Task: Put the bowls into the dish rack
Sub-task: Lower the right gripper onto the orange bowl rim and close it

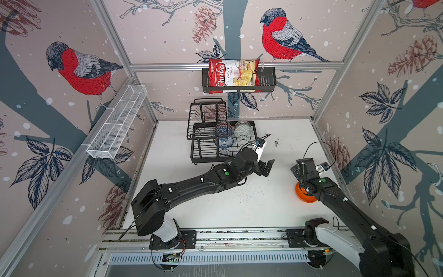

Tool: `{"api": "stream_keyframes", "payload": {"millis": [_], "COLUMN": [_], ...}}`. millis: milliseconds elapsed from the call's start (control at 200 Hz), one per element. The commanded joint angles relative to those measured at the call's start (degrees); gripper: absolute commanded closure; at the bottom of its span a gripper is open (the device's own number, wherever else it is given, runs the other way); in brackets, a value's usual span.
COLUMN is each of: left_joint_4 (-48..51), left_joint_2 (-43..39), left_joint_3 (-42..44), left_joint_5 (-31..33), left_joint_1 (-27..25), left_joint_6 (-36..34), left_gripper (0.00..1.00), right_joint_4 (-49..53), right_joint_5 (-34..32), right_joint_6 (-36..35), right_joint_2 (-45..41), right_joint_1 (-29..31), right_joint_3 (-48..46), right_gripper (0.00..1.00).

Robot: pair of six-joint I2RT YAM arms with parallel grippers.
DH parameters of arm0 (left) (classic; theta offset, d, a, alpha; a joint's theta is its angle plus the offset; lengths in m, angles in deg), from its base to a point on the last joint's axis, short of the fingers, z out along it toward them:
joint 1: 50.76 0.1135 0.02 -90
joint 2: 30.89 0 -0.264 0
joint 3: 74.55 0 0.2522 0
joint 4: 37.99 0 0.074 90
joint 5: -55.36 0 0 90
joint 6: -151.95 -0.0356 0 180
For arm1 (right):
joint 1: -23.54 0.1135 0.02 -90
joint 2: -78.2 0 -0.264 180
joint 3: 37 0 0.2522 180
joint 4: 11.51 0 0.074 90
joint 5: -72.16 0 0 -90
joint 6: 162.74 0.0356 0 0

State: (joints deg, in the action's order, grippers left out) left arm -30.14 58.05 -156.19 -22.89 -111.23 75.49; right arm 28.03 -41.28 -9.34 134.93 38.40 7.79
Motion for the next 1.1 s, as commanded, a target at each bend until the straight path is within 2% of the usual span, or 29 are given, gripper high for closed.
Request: {"api": "stream_keyframes", "payload": {"millis": [0, 115, 315, 585, 690, 850, 946, 1096], "left_joint_4": [-2.62, -2.1, -1.48, 3.22, 5.23, 7.69, 10.59, 13.53], "left_joint_2": [-0.1, 0.0, 0.49, 2.9, 3.48, 3.74, 3.6, 3.29], "left_joint_3": [0.53, 1.16, 0.85, -4.11, -5.73, -6.59, -7.56, -8.77], "left_joint_5": [-0.98, -1.03, -0.68, -1.83, -2.07, -9.0, -8.67, -10.96], "left_joint_1": [-0.09, -0.09, -0.06, 0.0, 0.72, 4.24, 5.12, 7.12], "left_joint_6": [0.42, 0.46, -0.16, -1.43, -1.7, 1.68, 0.35, -0.32], "left_gripper": [0.02, 0.02, 0.02, 0.02, 0.02, 0.02, 0.02, 0.02], "right_joint_4": [-0.23, -2.8, -8.74, -18.01, -20.95, -23.43, -24.92, -27.53], "right_joint_5": [3.3, 5.06, 7.01, 12.89, 16.41, 20.84, 23.52, 25.27], "right_joint_6": [0.9, 0.99, -3.29, -8.25, -9.9, -11.33, -12.11, -12.33], "right_joint_2": [0.44, 0.18, -0.87, -1.16, 0.66, 5.37, 8.11, 10.76], "right_joint_1": [-0.77, -1.09, -2.15, -4.12, -4.56, -4.72, -4.66, -4.18], "right_joint_3": [-1.56, -4.04, -6.76, -9.3, -9.37, -8.22, -7.33, -6.49], "right_gripper": [0.0, 0.0, 0.01, 0.09, 0.15, 0.26, 0.32, 0.36]}}
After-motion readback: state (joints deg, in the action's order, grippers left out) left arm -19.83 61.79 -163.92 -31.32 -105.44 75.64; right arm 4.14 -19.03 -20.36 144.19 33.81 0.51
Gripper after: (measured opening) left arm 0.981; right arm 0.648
